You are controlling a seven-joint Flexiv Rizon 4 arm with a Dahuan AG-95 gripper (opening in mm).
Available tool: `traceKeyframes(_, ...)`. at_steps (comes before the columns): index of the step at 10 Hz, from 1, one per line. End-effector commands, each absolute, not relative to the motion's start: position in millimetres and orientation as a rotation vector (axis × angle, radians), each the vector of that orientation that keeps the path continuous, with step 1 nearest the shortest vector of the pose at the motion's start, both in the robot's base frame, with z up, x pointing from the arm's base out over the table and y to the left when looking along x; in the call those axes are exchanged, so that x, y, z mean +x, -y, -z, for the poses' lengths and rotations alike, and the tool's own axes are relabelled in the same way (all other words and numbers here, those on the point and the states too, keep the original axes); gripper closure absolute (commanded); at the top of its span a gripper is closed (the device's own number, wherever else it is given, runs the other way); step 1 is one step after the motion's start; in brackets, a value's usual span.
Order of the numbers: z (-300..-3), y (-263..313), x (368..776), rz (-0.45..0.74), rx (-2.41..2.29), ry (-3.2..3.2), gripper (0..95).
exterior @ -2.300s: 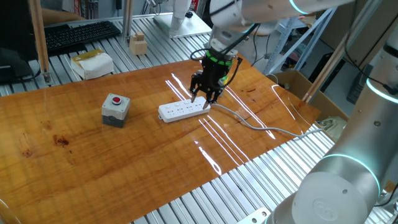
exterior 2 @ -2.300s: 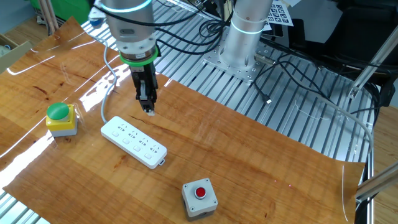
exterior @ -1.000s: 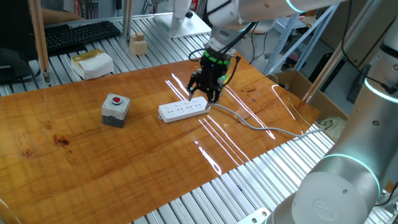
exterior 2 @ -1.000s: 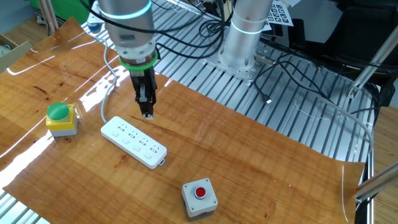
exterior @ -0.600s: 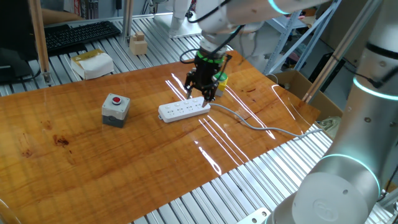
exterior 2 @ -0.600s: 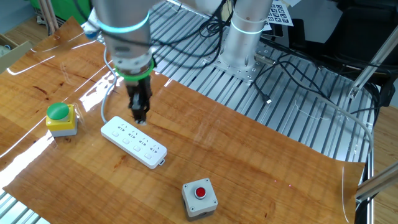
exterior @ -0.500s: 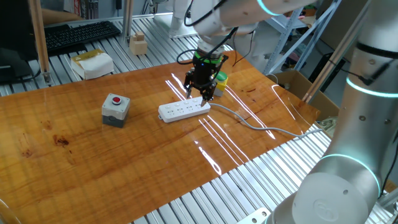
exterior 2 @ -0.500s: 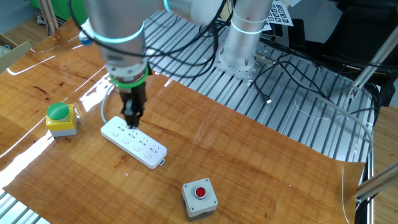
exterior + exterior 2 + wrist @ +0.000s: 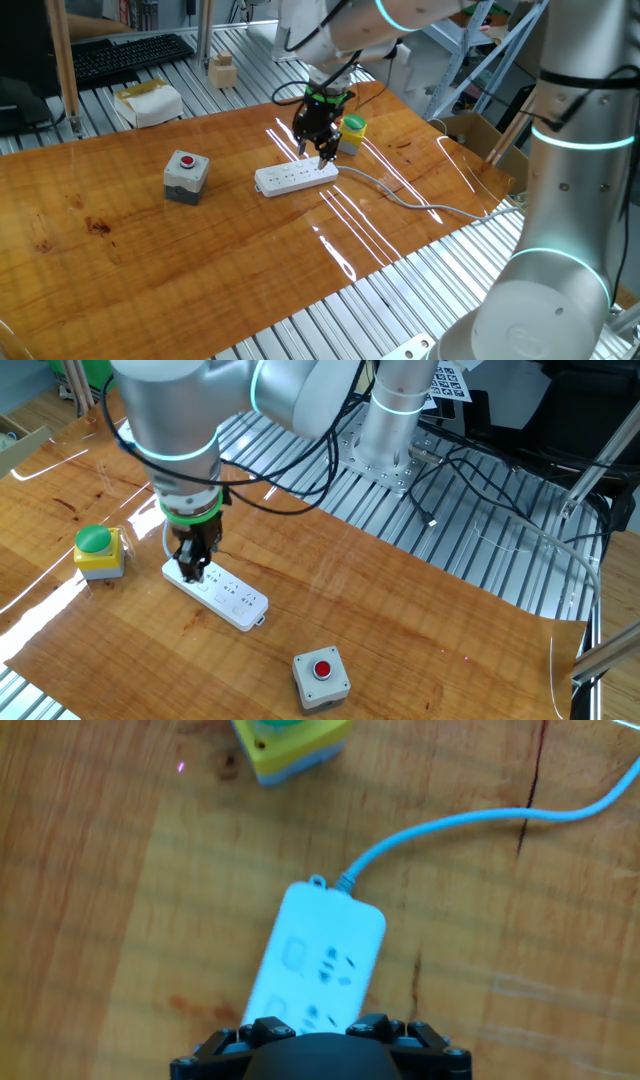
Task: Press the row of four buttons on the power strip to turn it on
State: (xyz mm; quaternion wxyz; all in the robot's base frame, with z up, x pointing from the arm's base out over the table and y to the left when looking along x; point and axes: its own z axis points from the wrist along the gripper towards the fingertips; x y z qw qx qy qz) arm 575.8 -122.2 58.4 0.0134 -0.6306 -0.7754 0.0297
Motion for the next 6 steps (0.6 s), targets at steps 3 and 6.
traceKeyframes(3, -47.7, 130.1, 585.7, -0.109, -2.023, 2.388, 38.0)
traceKeyframes(6, -39.1, 136.6, 592.8, -0.132, -2.033, 2.403, 19.0)
